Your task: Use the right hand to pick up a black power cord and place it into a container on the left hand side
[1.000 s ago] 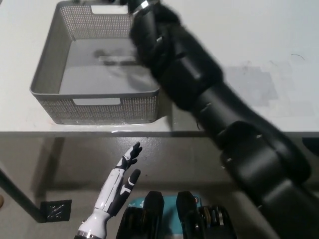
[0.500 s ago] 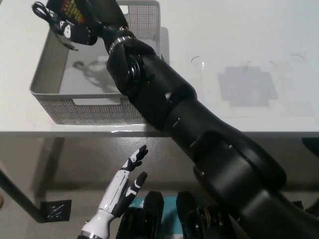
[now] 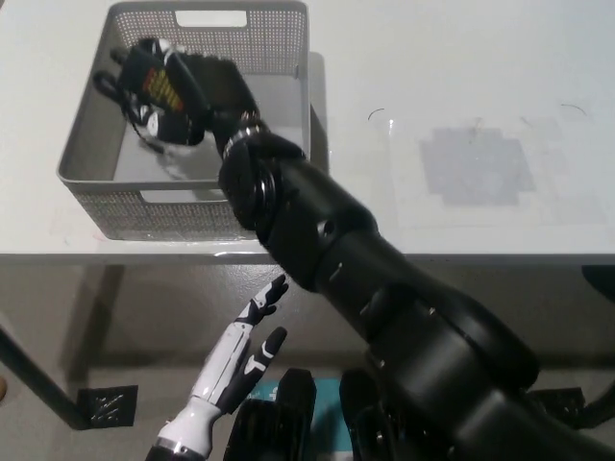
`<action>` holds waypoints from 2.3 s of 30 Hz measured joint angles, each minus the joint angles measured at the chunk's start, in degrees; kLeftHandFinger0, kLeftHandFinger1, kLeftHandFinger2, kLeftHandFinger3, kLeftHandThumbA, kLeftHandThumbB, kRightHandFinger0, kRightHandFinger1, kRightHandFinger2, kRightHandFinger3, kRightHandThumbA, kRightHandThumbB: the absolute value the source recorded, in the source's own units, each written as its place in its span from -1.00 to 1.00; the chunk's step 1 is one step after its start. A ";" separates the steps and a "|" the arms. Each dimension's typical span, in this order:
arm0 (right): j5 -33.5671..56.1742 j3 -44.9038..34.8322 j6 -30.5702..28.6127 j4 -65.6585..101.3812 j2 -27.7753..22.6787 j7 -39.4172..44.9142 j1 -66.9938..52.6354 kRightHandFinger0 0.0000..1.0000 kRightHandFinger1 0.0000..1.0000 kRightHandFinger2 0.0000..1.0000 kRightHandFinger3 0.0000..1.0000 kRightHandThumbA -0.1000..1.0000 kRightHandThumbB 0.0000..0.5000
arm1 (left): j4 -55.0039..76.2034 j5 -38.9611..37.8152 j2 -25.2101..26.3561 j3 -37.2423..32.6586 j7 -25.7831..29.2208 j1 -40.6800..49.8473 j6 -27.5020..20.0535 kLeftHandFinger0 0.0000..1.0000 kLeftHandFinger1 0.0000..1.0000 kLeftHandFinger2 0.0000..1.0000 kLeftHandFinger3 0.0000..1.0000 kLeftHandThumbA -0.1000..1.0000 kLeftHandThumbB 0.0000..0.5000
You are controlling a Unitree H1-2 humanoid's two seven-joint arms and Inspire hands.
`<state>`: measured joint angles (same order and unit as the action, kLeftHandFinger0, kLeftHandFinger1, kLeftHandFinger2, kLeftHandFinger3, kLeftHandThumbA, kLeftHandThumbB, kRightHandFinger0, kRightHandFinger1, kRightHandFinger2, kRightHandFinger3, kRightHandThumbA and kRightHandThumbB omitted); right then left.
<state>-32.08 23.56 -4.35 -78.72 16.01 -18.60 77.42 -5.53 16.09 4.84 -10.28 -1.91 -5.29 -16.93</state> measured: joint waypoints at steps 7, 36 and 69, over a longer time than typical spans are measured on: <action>0.04 0.53 1.59 -1.08 0.14 3.35 -0.12 1.00 1.00 1.00 1.00 0.86 0.92 | 0.00 -0.63 0.17 0.01 -0.67 -0.22 0.03 1.00 1.00 1.00 1.00 1.00 0.45; 4.58 -6.32 6.31 20.65 -6.80 14.02 -0.59 1.00 1.00 1.00 1.00 1.00 0.92 | 0.00 -0.47 0.40 -0.15 -1.92 -0.35 0.19 1.00 1.00 1.00 1.00 1.00 0.50; 22.91 -32.56 13.22 85.39 -33.71 23.10 -36.10 1.00 1.00 1.00 1.00 1.00 0.86 | 2.02 1.28 2.32 -0.10 -2.79 -0.40 1.52 1.00 1.00 1.00 1.00 1.00 0.38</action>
<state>-9.17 -9.00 8.87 6.67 -17.70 4.50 41.31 -3.51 17.37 7.16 -10.38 -4.70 -5.69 -15.41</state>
